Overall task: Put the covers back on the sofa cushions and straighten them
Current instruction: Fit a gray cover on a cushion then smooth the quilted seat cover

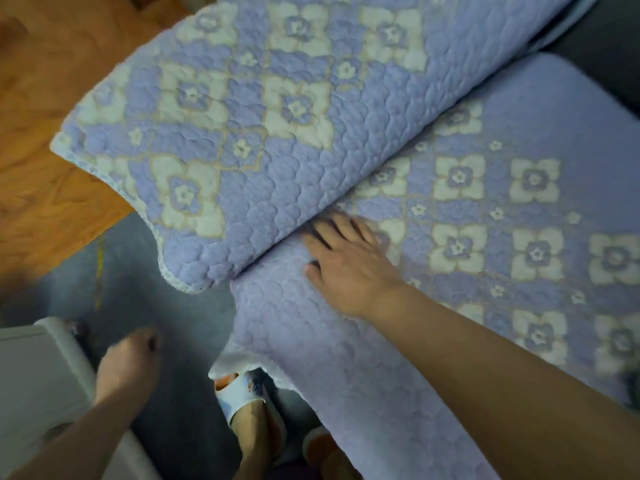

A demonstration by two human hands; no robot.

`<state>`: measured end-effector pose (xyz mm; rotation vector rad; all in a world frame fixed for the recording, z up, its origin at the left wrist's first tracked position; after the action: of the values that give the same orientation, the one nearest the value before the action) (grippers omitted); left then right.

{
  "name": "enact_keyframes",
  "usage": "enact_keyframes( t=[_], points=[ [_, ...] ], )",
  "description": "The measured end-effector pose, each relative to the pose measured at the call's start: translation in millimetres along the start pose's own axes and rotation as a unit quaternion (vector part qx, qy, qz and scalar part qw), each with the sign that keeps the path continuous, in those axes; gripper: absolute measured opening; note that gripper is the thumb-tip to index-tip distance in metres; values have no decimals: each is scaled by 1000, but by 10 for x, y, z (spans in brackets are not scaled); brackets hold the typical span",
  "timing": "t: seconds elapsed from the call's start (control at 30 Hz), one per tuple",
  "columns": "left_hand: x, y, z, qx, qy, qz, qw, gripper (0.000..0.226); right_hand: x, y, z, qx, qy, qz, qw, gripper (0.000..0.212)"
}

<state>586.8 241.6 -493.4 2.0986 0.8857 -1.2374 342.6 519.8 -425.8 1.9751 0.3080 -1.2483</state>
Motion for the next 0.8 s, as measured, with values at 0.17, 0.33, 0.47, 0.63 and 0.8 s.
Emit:
enact_keyframes(
  t=[0.17,0.33,0.47,0.63,0.8],
  points=[
    [228,-282,-694,93,81,-131,984,37,174,157,442,32,1,-47,998,62],
    [-661,-1603,-884,335,-77,-192,919,41,141,162,552,16,-1,-28,999,61],
    [-667,-2404,-548,299,-82,-158,937,51,56,134,501,-7,16,-27,999,69],
    [-388,-2583,-322,236,-85,-6,968,60,131,33,591,-33,7,-27,999,59],
    [-376,-2701,-348,288,-23,124,949,70,154,-23,657,-19,50,-41,998,63]
  ],
)
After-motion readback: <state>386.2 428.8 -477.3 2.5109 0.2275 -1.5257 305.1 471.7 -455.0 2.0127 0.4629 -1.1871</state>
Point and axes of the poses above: each hand's wrist, its own z-axis towards the middle knuckle, its own x-axis out of the palm, y = z × x, the point moved 8 cm from there along z, towards the middle knuckle, and after that the axes turned 14 degrees about z, right-handed, at the moved point
